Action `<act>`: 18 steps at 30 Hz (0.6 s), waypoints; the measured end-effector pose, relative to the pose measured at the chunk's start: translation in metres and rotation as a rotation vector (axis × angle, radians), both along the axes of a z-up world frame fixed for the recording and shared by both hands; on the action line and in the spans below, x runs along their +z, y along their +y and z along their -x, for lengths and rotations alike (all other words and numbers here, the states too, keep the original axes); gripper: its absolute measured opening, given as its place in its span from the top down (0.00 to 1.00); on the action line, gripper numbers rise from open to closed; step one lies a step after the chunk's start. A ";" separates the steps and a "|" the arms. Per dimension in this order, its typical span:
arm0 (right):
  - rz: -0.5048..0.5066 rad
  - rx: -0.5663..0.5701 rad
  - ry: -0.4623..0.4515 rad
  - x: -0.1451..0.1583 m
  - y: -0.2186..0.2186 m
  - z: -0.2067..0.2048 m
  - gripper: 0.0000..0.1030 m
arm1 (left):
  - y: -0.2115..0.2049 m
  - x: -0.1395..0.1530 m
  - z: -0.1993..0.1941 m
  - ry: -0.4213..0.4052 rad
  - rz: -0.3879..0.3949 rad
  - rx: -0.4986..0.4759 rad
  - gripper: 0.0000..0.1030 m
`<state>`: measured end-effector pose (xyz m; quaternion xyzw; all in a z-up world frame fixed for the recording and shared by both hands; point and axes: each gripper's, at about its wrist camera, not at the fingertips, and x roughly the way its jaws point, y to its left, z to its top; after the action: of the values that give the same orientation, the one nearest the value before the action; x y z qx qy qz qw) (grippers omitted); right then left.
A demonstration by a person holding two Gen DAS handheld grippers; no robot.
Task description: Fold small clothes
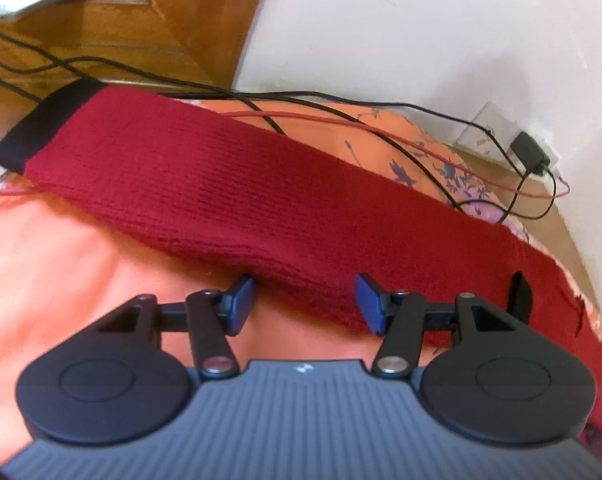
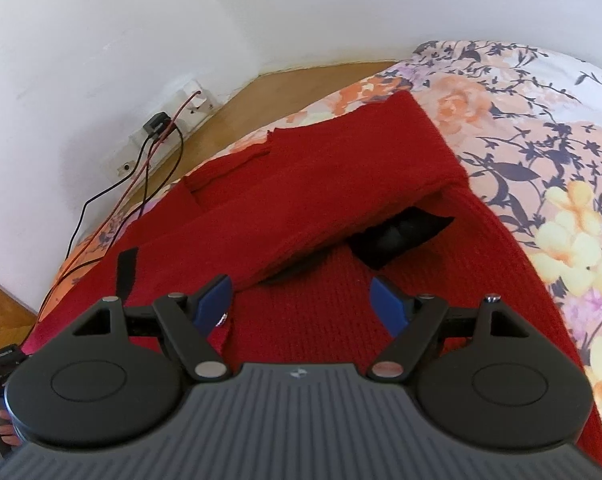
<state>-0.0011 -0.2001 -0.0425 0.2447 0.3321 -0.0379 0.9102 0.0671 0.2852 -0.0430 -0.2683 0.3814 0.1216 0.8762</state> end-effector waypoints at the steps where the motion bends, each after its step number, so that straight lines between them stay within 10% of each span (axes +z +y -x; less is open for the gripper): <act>1: 0.002 -0.005 0.001 0.000 0.000 0.001 0.21 | 0.001 0.000 0.000 -0.002 0.006 0.004 0.45; 18: 0.002 -0.035 0.042 -0.011 0.000 0.006 0.20 | 0.032 -0.006 0.015 -0.127 0.037 0.095 0.45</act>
<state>-0.0066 -0.2003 -0.0537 0.2485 0.3469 -0.0593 0.9024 0.0522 0.3169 -0.0494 -0.3095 0.3139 0.1386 0.8868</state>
